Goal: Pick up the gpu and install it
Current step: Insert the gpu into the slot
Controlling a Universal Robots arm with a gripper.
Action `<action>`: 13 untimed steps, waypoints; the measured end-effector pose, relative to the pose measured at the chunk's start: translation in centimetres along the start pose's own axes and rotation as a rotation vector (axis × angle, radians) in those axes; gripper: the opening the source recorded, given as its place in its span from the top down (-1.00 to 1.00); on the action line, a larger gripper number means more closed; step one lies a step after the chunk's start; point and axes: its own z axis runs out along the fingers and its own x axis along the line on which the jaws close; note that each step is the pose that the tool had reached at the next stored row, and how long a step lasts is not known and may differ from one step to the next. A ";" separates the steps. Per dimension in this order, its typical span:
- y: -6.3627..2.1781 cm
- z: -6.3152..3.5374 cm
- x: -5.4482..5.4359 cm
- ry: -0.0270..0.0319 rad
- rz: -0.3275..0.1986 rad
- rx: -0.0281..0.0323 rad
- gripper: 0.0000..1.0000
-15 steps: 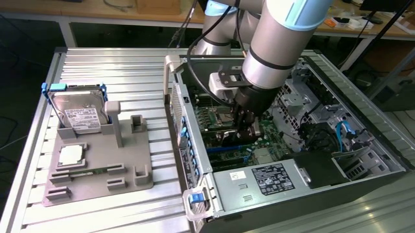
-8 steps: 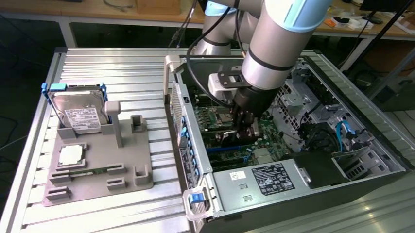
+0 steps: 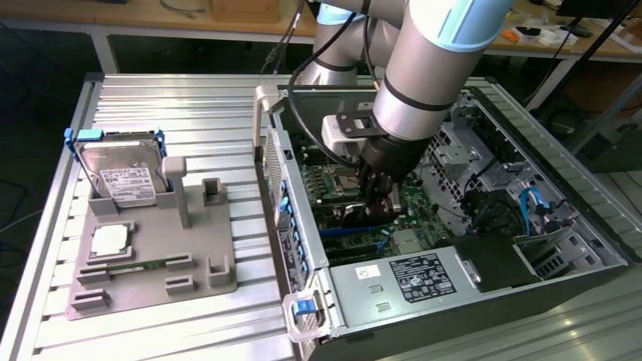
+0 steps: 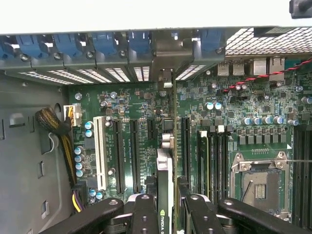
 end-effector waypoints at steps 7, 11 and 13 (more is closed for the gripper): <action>0.00 0.18 0.0 0.0002 0.000 -0.0001 0.46; 0.00 0.24 0.0 0.0000 0.000 0.0000 0.46; 0.00 0.28 0.0 0.0001 0.000 0.0000 0.46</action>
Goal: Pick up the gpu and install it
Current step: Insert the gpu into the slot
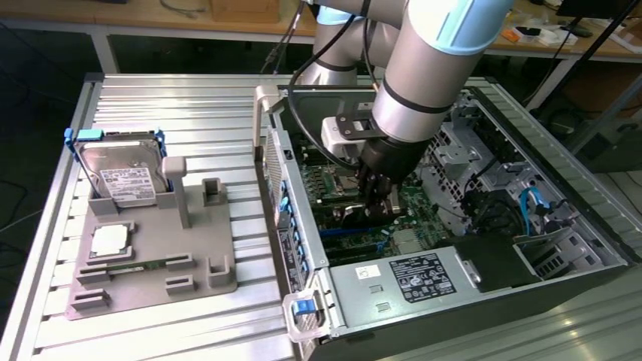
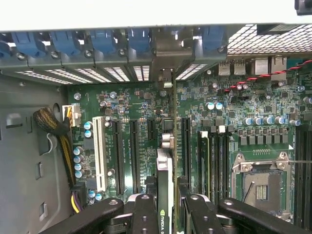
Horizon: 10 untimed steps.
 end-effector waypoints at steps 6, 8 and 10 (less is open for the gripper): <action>0.00 0.17 0.0 -0.0003 0.000 -0.0002 0.46; 0.00 0.26 -0.1 -0.0006 0.000 -0.0001 0.46; 0.01 0.38 -0.1 -0.0031 0.000 -0.0003 0.46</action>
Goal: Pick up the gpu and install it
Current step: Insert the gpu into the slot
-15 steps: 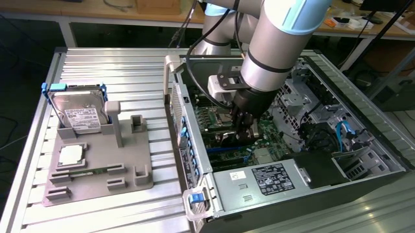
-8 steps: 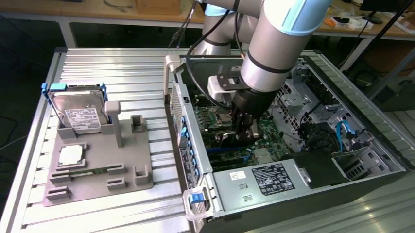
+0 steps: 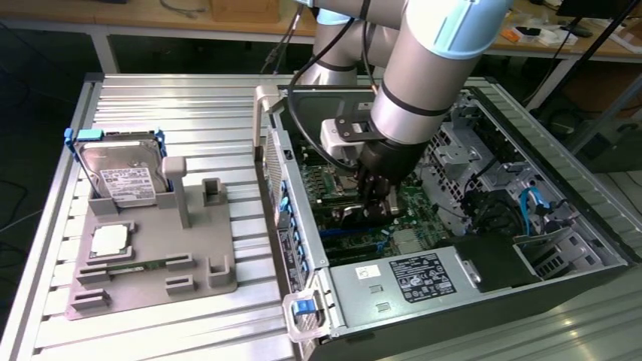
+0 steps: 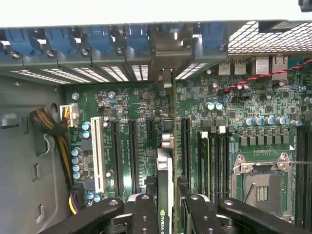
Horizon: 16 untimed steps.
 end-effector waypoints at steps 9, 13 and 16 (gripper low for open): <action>0.18 0.22 0.0 -0.0006 0.000 0.0000 0.46; 0.09 0.32 0.0 -0.0007 0.000 -0.0003 0.46; -0.18 0.32 0.0 -0.0006 0.000 -0.0001 0.46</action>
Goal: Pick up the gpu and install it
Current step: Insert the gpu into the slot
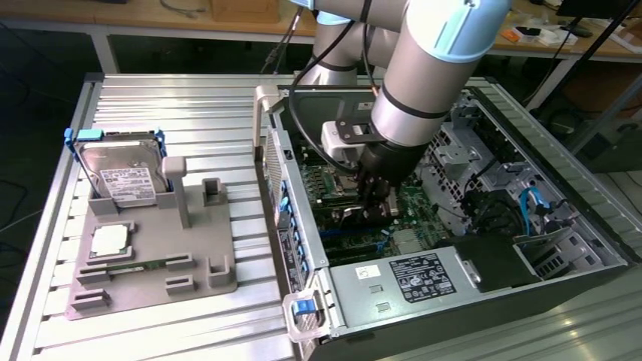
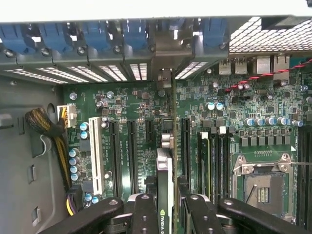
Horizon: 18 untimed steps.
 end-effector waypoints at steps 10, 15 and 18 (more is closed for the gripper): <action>-0.20 0.05 -0.1 -0.0007 0.000 0.0000 0.46; -0.04 0.07 -0.4 -0.0003 0.001 0.0030 0.46; 0.04 0.08 -0.6 -0.0005 0.002 0.0056 0.46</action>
